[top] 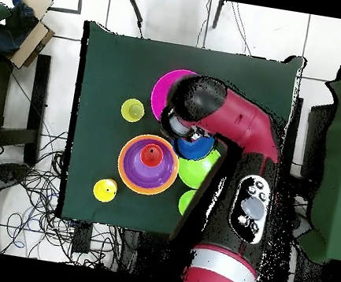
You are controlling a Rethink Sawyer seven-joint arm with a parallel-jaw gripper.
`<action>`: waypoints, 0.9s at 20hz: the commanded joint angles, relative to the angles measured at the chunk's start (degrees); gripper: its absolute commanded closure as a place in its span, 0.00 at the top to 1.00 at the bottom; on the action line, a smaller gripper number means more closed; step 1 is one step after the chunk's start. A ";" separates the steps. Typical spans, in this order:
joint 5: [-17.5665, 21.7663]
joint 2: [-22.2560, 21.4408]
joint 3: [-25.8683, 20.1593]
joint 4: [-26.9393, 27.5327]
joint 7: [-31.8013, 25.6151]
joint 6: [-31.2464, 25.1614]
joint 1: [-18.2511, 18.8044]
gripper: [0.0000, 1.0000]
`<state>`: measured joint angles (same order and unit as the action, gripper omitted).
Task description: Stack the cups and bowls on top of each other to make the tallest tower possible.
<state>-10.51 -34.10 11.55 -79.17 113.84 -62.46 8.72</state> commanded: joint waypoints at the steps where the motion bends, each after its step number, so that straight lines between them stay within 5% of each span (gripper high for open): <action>1: -1.55 7.10 -2.73 4.94 17.93 1.29 -5.16 0.00; 4: -2.26 9.10 -3.47 6.09 19.32 1.73 -5.55 0.00; 8: -3.43 9.45 -3.54 8.57 22.68 -4.71 -6.49 0.00; 13: -1.79 14.20 -2.21 16.33 24.16 -7.35 -6.64 0.00; 18: -2.60 14.53 -2.46 15.29 24.48 -7.55 -6.77 0.00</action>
<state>-12.88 -23.74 12.09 -66.82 127.02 -63.88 2.33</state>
